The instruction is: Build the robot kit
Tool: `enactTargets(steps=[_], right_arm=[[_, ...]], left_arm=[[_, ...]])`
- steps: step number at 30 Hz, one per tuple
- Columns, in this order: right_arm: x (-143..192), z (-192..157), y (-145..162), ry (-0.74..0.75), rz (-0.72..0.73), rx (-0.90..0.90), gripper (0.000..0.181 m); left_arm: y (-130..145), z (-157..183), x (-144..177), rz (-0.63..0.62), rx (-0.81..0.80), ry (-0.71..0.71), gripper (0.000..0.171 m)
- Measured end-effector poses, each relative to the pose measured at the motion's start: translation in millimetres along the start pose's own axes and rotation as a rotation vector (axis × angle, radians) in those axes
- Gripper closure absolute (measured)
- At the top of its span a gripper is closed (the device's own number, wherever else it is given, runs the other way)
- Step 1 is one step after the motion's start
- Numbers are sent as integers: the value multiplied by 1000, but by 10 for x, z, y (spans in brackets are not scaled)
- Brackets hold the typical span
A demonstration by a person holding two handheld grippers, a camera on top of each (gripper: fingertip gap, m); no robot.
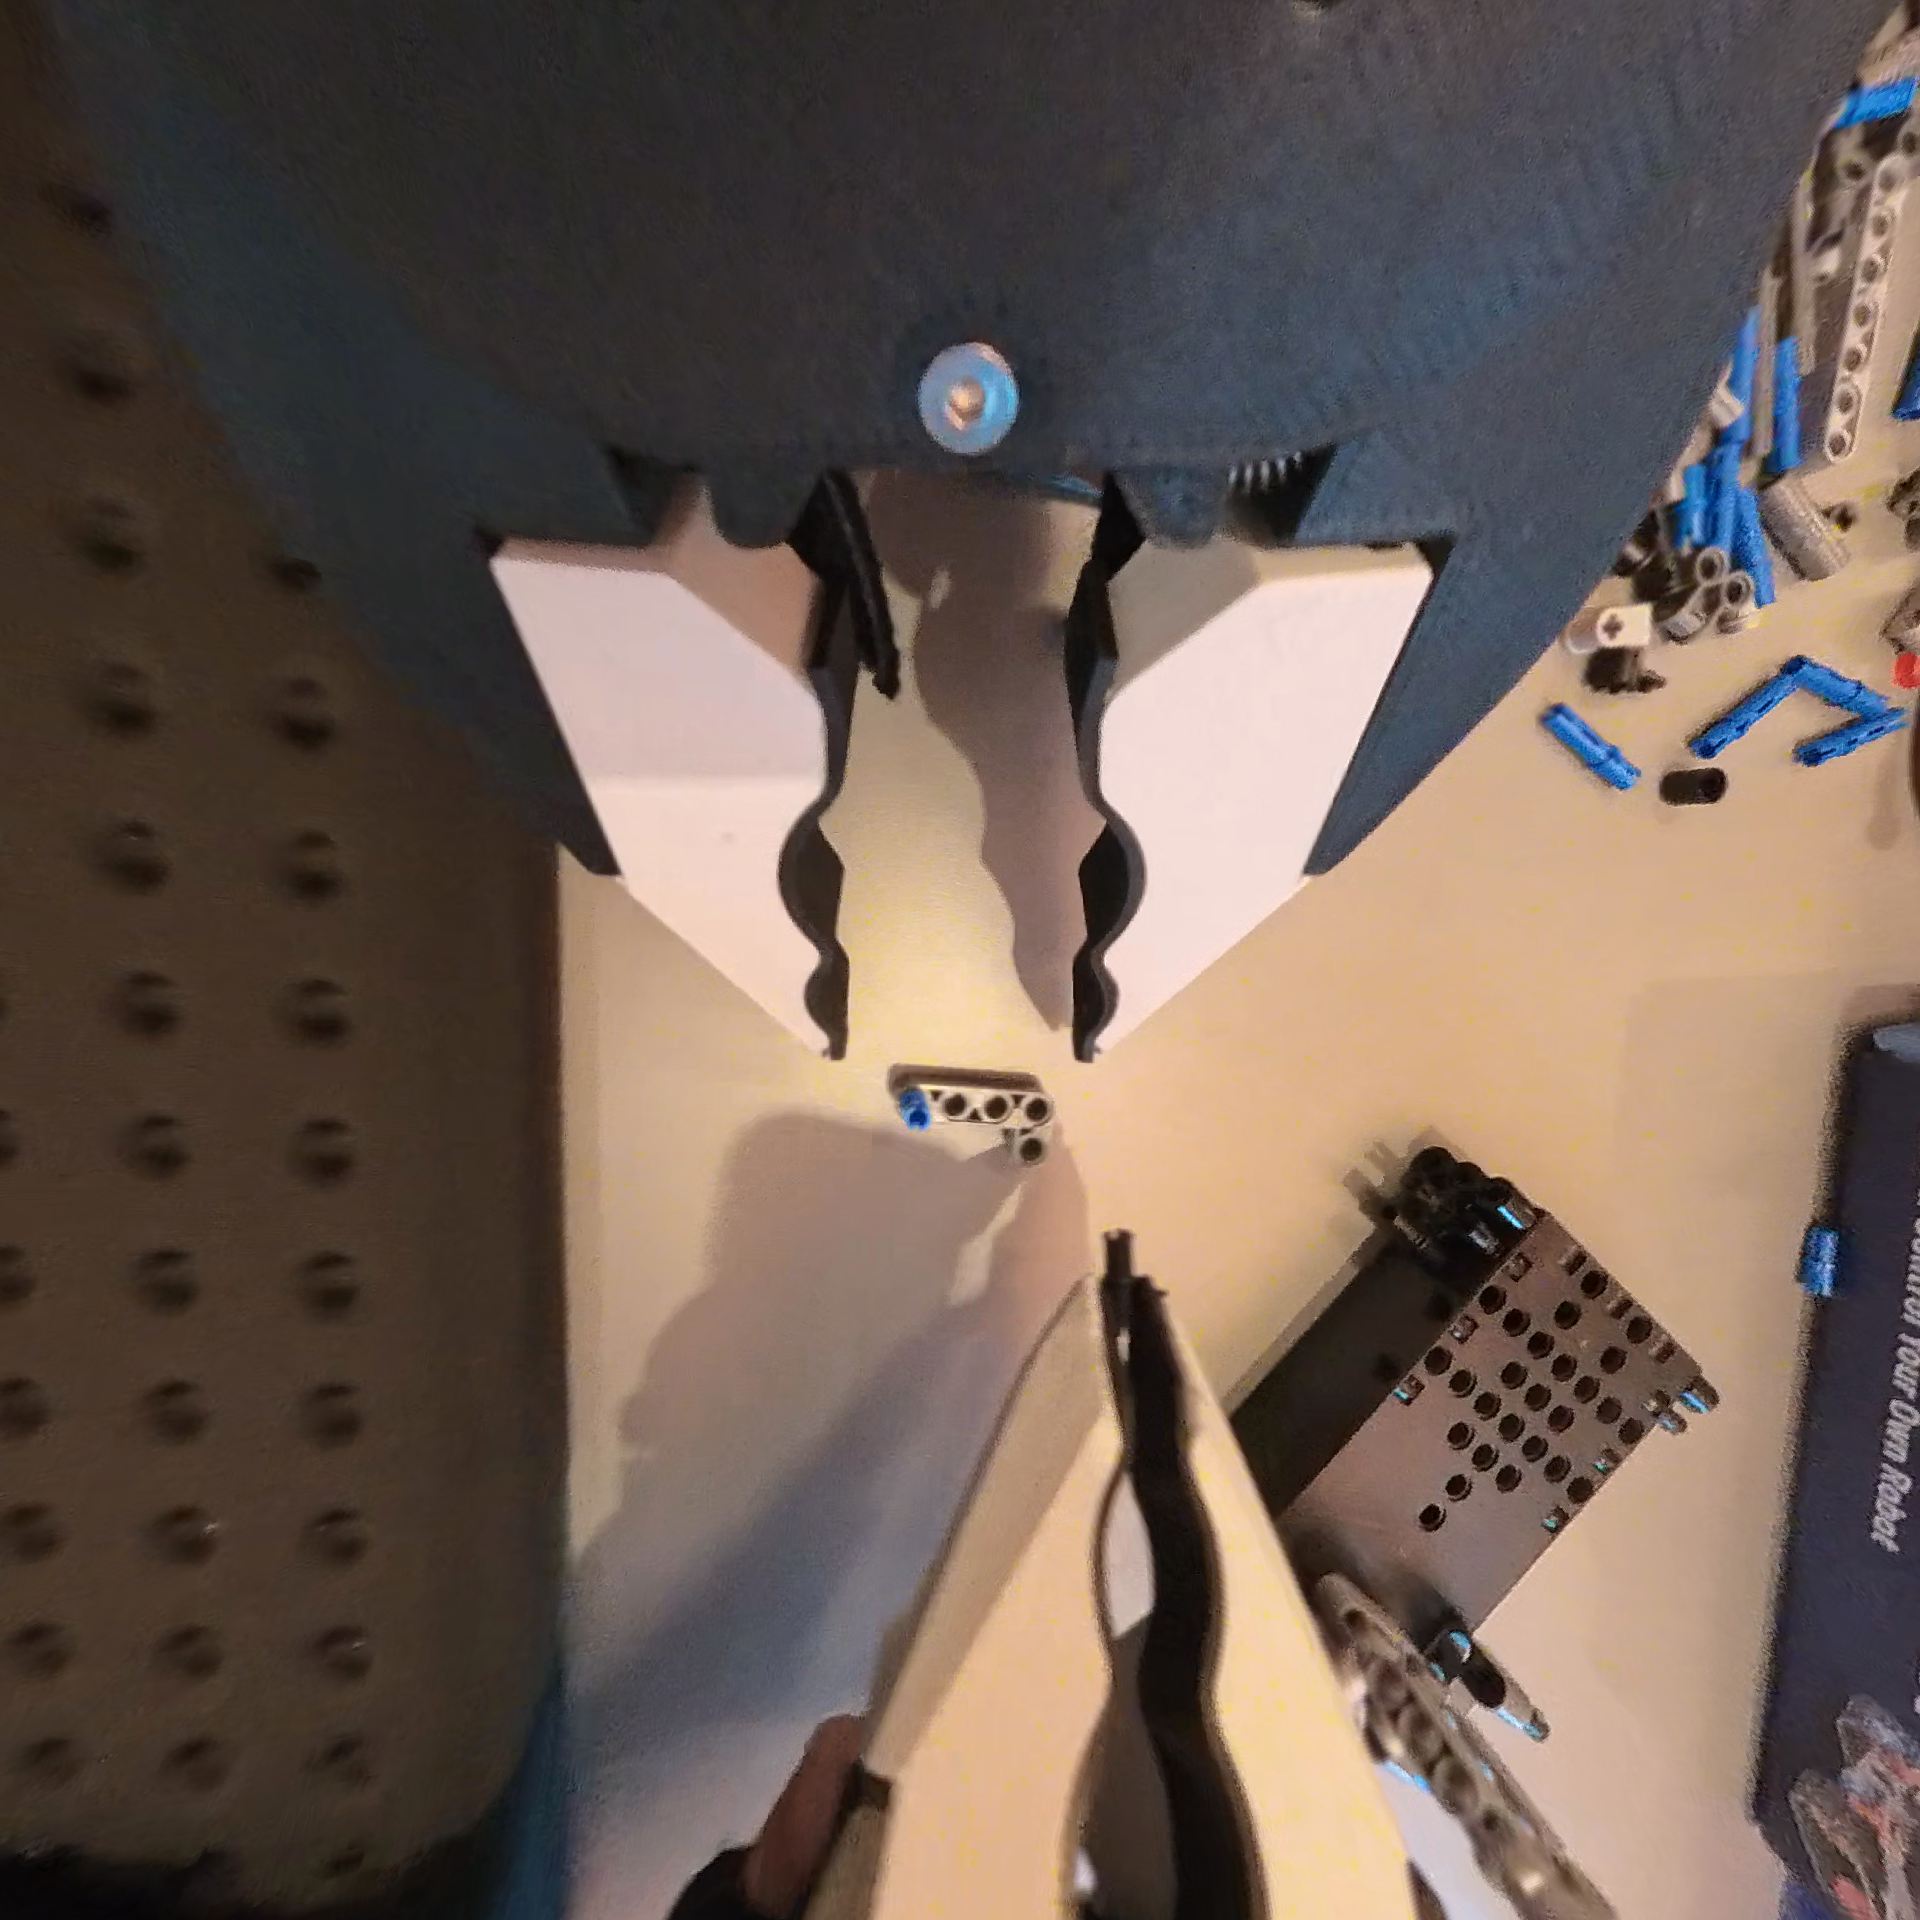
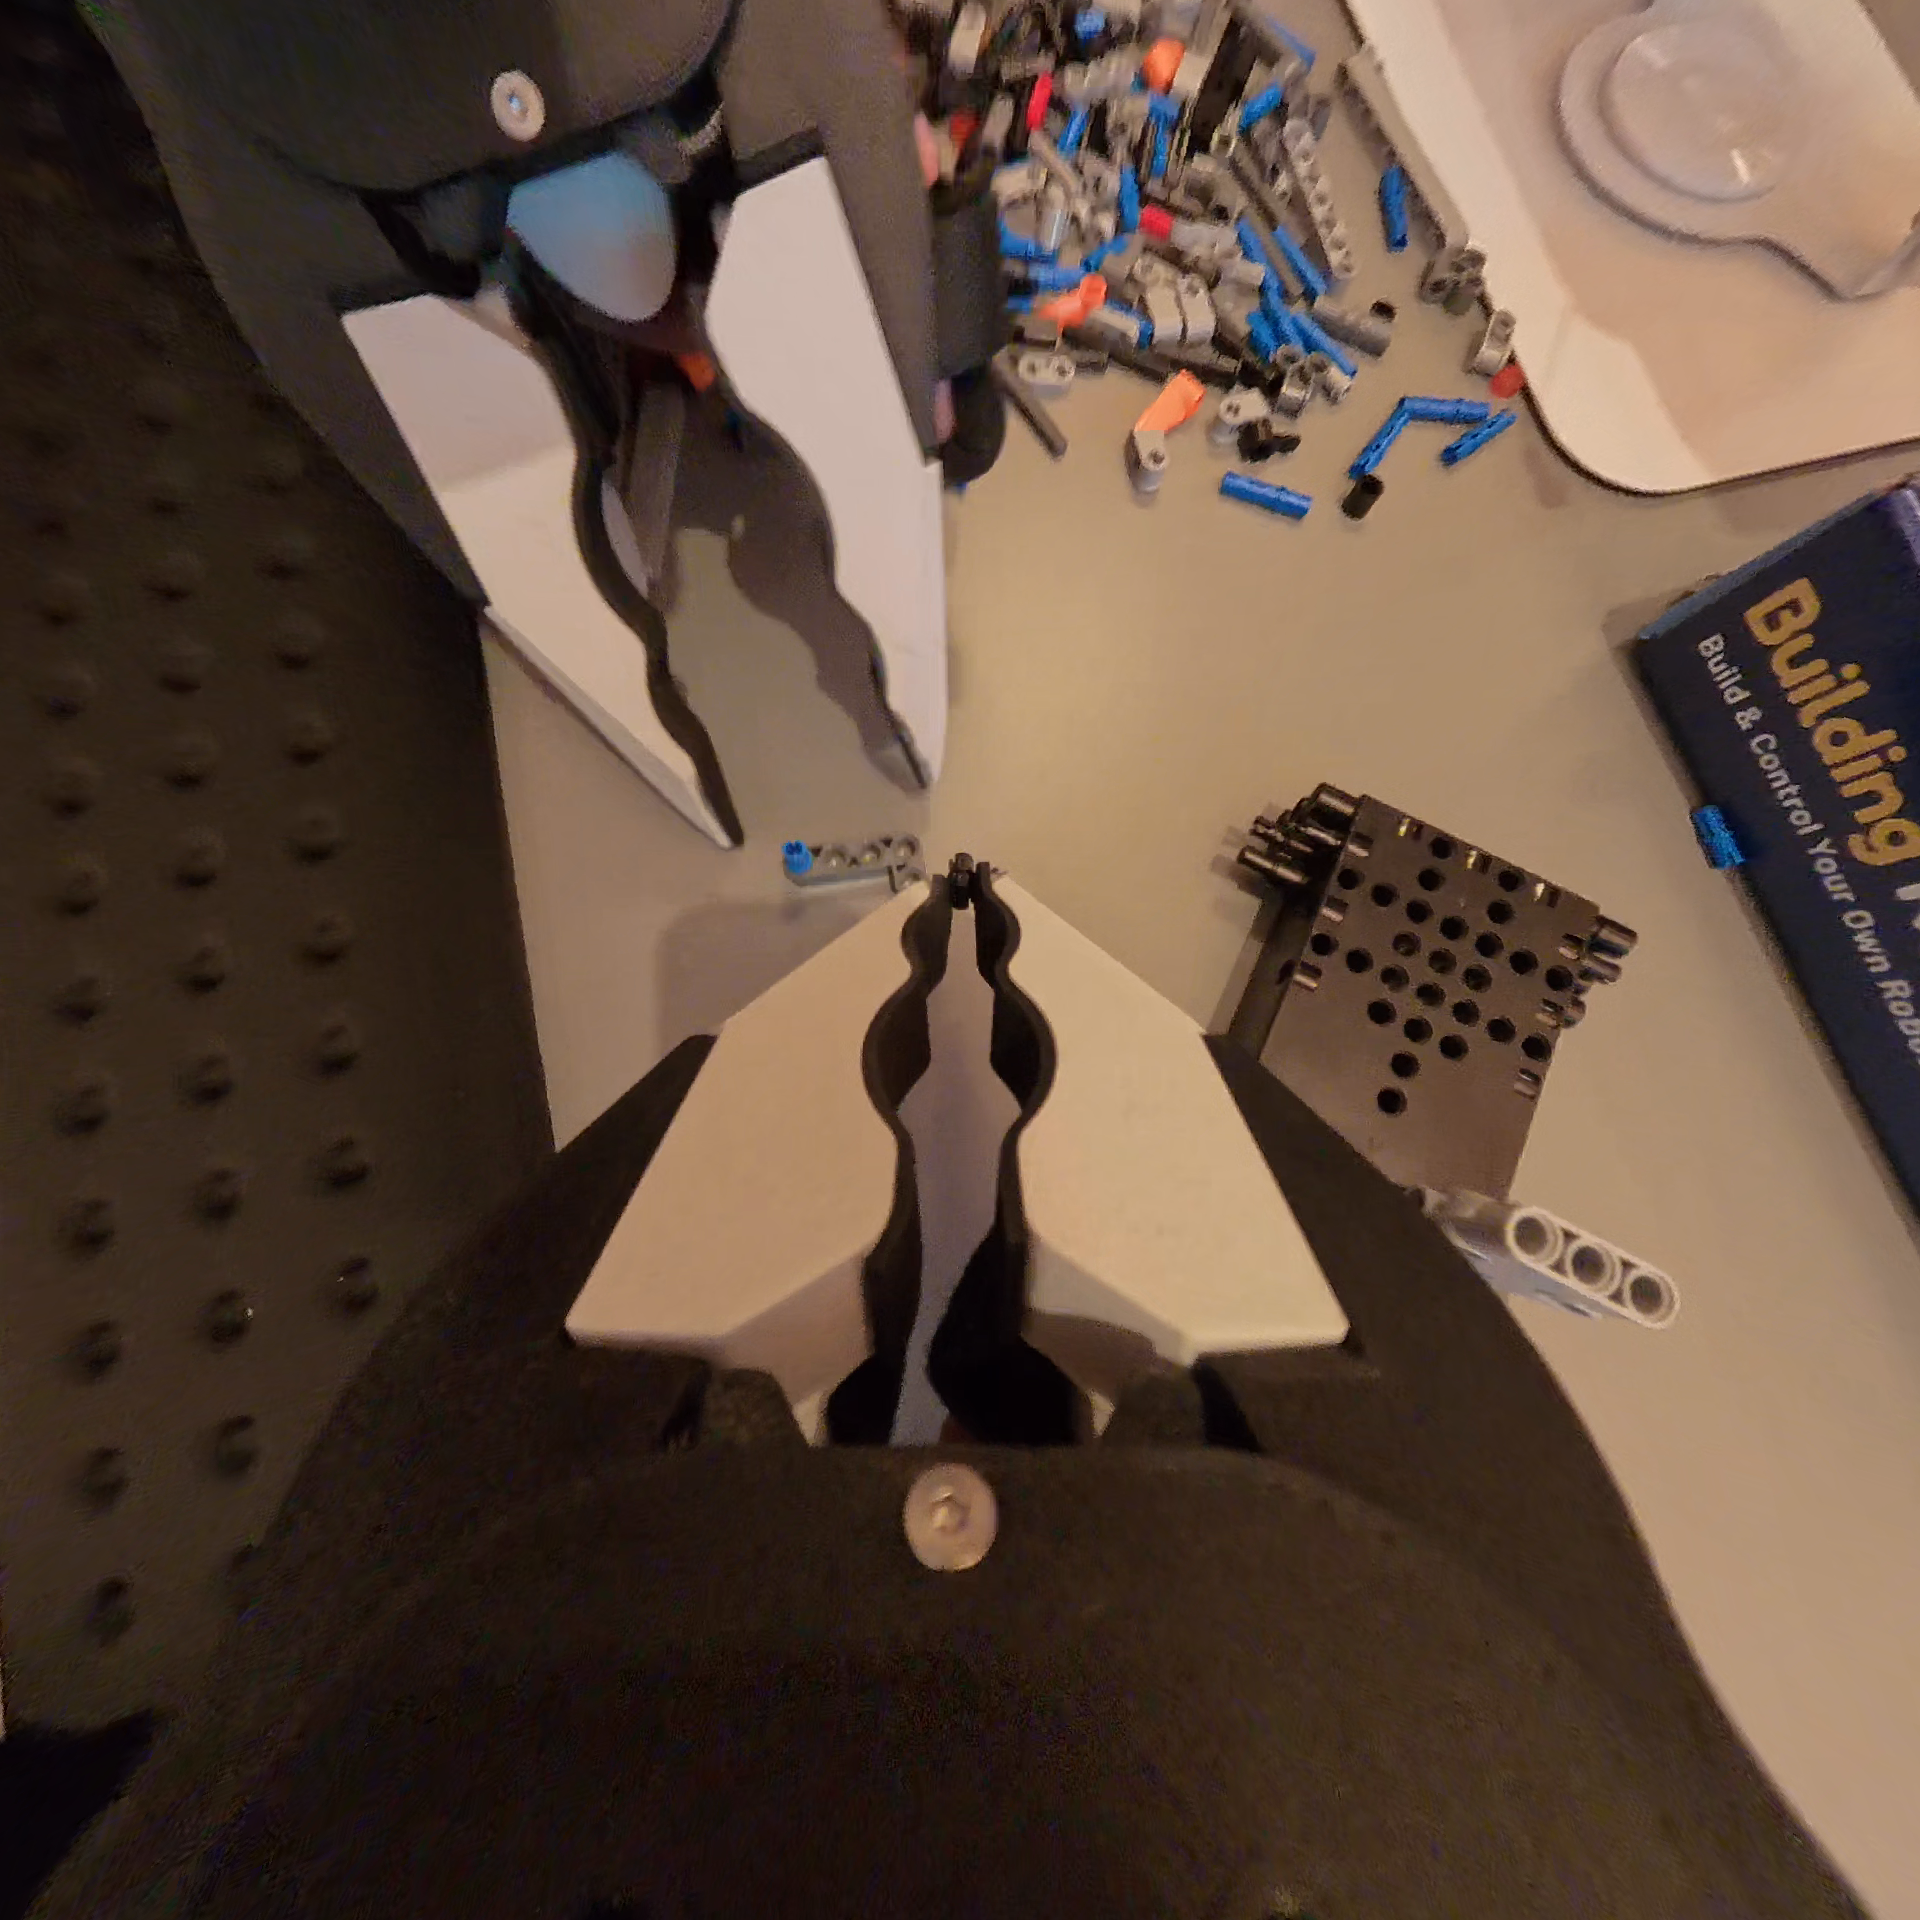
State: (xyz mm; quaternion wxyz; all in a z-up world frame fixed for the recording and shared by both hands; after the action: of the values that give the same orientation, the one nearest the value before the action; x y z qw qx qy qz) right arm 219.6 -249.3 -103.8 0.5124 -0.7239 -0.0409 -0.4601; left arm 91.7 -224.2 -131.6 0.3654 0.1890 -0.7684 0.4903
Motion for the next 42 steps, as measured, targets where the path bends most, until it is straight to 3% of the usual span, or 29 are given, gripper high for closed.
enactTargets(steps=[5,16,19,32,42], right_arm=[[-120,-109,-20,73,-194,107,179],[-241,-153,-85,107,-401,235,179],[-201,-195,-178,63,-331,239,179],[-220,-273,-164,-5,-409,251,179],[-282,-286,-207,-14,-500,274,179]], left_arm=[[-24,-37,-65,19,-6,19,136],[31,-86,-74,60,-1,69,151],[37,-89,-70,64,-7,63,151],[40,-13,20,77,-54,64,160],[-48,261,130,86,-304,-34,162]])
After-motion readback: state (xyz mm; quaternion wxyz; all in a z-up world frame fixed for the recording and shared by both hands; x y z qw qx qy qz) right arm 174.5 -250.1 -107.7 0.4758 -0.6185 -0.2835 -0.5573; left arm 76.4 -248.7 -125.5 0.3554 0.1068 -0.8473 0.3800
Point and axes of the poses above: each gripper's, where its closed fingertips meet, x back along the fingers, y out of its underside, z = x × y across the jaws, the point moved 8 cm from there along x, back along the fingers, and after that the axes turned 9 degrees about -x, right-handed, at the moved point
